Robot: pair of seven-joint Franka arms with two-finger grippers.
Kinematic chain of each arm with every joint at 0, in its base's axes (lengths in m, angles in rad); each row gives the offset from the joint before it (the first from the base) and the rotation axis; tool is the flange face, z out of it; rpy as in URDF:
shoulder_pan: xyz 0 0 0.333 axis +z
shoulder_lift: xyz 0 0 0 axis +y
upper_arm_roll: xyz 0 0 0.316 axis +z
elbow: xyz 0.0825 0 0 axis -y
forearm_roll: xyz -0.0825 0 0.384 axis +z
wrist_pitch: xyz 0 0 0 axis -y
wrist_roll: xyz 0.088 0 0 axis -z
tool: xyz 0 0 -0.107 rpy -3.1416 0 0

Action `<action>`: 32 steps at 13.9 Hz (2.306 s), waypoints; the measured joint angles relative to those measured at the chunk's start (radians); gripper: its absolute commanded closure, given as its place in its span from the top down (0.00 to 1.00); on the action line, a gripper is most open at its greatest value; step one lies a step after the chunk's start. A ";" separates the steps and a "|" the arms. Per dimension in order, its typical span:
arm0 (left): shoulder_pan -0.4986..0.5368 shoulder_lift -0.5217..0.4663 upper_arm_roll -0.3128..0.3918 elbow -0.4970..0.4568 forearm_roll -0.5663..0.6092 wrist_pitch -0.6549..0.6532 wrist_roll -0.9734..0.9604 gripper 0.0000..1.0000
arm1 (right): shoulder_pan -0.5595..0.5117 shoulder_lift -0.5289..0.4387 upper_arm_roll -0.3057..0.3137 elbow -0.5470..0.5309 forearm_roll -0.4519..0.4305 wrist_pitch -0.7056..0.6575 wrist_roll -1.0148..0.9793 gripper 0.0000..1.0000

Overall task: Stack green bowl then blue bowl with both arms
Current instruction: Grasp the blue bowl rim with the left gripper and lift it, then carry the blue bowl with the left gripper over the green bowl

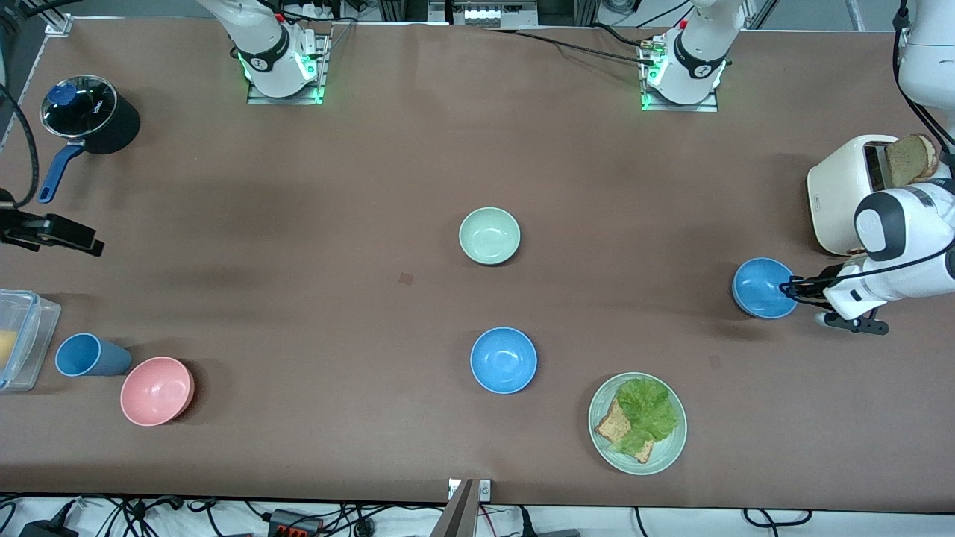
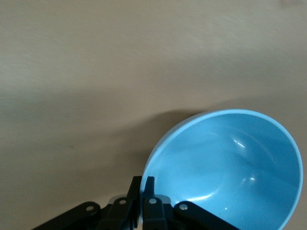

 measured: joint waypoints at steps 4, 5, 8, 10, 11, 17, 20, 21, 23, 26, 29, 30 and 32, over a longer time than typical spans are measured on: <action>0.001 -0.094 -0.081 0.027 -0.029 -0.214 -0.016 0.00 | 0.002 -0.025 0.013 -0.004 -0.001 -0.012 -0.003 1.00; 0.000 -0.128 -0.114 0.037 -0.036 -0.274 -0.037 0.00 | 0.002 -0.031 0.015 -0.012 -0.001 -0.013 -0.003 1.00; -0.003 -0.197 -0.260 0.131 -0.092 -0.528 -0.203 0.00 | 0.002 -0.086 0.015 -0.107 -0.001 0.033 -0.003 1.00; -0.009 -0.215 -0.356 0.208 -0.128 -0.625 -0.310 0.00 | 0.002 -0.152 0.015 -0.212 -0.003 0.074 -0.004 1.00; -0.011 -0.216 -0.399 0.230 -0.148 -0.639 -0.330 0.00 | 0.002 -0.182 0.015 -0.254 -0.005 0.081 -0.005 1.00; -0.196 -0.171 -0.519 0.236 -0.283 -0.442 -0.475 0.03 | 0.002 -0.227 0.016 -0.307 -0.020 0.092 -0.008 1.00; -0.357 -0.106 -0.518 0.216 -0.253 -0.245 -0.609 0.00 | 0.002 -0.227 0.017 -0.308 -0.027 0.092 -0.008 1.00; -0.388 -0.082 -0.517 0.205 -0.209 -0.193 -0.643 0.00 | 0.002 -0.227 0.017 -0.308 -0.027 0.092 -0.008 1.00; -0.410 -0.052 -0.516 0.150 -0.161 -0.074 -0.668 0.00 | 0.002 -0.227 0.017 -0.309 -0.027 0.092 -0.008 1.00; -0.414 -0.045 -0.515 0.007 -0.130 0.123 -0.667 0.00 | 0.002 -0.227 0.018 -0.310 -0.027 0.092 -0.008 1.00; -0.422 -0.045 -0.516 -0.035 -0.081 0.152 -0.669 0.00 | 0.002 -0.227 0.019 -0.311 -0.027 0.093 -0.008 1.00; -0.422 -0.046 -0.516 -0.038 -0.079 0.140 -0.669 0.00 | 0.002 -0.227 0.020 -0.311 -0.027 0.095 -0.008 1.00; -0.423 -0.044 -0.516 -0.042 -0.067 0.125 -0.668 0.00 | 0.002 -0.227 0.020 -0.311 -0.027 0.099 -0.008 1.00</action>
